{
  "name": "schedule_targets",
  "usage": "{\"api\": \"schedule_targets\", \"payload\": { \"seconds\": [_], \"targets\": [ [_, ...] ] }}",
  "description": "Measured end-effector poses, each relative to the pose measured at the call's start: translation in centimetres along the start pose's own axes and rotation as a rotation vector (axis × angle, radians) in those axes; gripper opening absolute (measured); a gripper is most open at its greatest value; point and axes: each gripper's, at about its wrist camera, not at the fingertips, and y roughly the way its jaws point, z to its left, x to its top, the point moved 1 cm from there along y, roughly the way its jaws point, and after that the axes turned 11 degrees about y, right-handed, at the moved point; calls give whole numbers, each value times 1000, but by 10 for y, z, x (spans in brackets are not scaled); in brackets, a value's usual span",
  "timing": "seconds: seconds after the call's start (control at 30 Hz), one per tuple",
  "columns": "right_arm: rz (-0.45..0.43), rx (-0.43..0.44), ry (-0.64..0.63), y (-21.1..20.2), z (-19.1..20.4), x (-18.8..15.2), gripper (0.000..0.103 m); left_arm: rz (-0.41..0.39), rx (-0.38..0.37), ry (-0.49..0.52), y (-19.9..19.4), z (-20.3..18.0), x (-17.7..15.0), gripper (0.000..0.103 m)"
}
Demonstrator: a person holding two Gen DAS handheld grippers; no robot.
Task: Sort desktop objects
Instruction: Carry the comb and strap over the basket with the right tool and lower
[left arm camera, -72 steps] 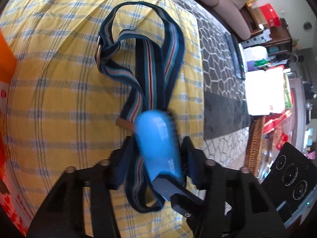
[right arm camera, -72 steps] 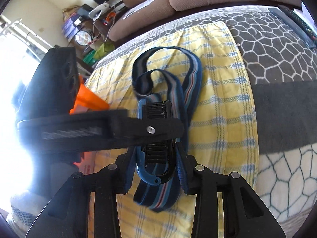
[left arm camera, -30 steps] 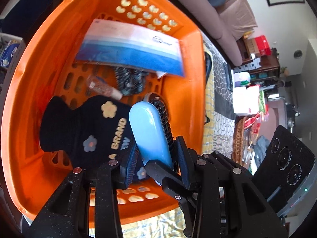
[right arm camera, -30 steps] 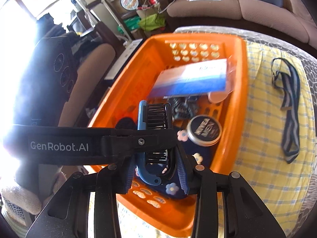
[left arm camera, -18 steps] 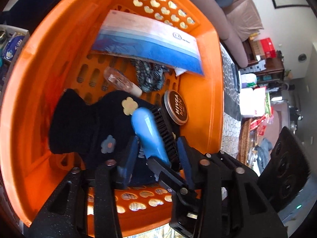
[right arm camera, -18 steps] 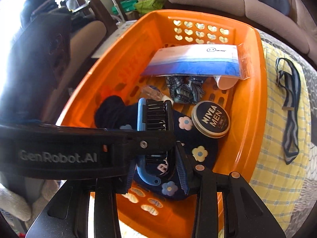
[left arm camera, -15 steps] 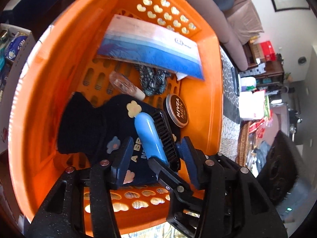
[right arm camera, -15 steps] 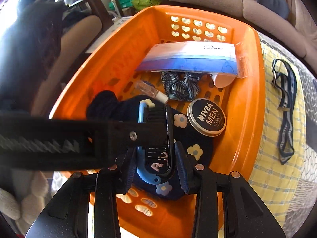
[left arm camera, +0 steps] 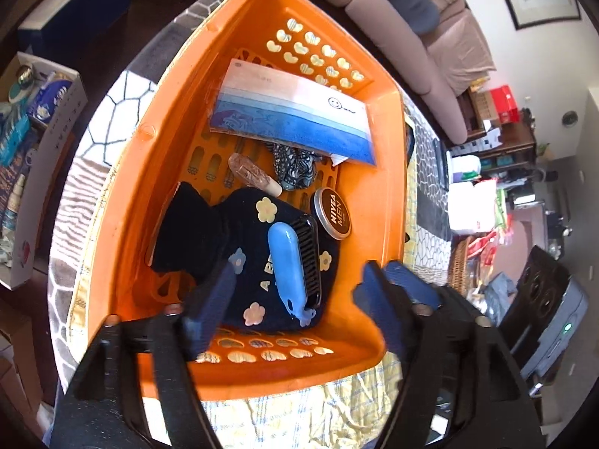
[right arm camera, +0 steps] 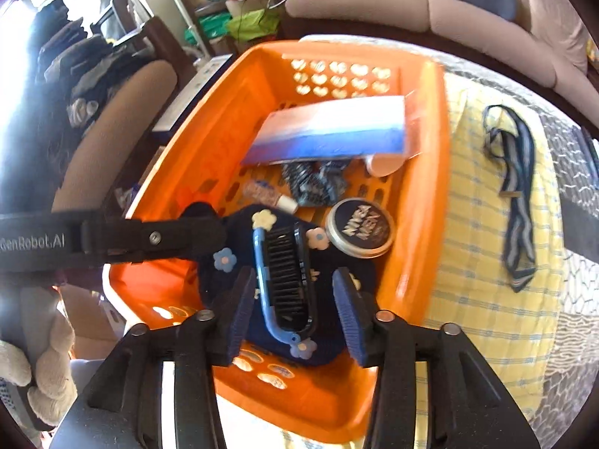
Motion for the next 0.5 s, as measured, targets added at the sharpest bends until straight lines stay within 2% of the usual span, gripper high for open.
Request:
{"api": "schedule_targets", "payload": {
  "seconds": [0.03, 0.23, 0.37, 0.43, 0.5],
  "targets": [
    [-8, -3, 5, -5, -2, 1, 62, -4, 12, 11, -3, -2, -1, 79],
    [-40, -26, 11, -23, -9, -2, 79, -14, 94, 85, -19, -16, -13, 90],
    [-52, -28, 13, -31, -11, -10, 84, -22, 136, 122, -30, -22, -22, 93],
    [-54, -32, 11, -34, -11, -15, 87, -25, 152, 136, -34, -24, -26, 103],
    [-56, -31, 9, -38, -10, -18, 90, -22, 162, 153, -38, -26, -31, 103]
  ]
}}
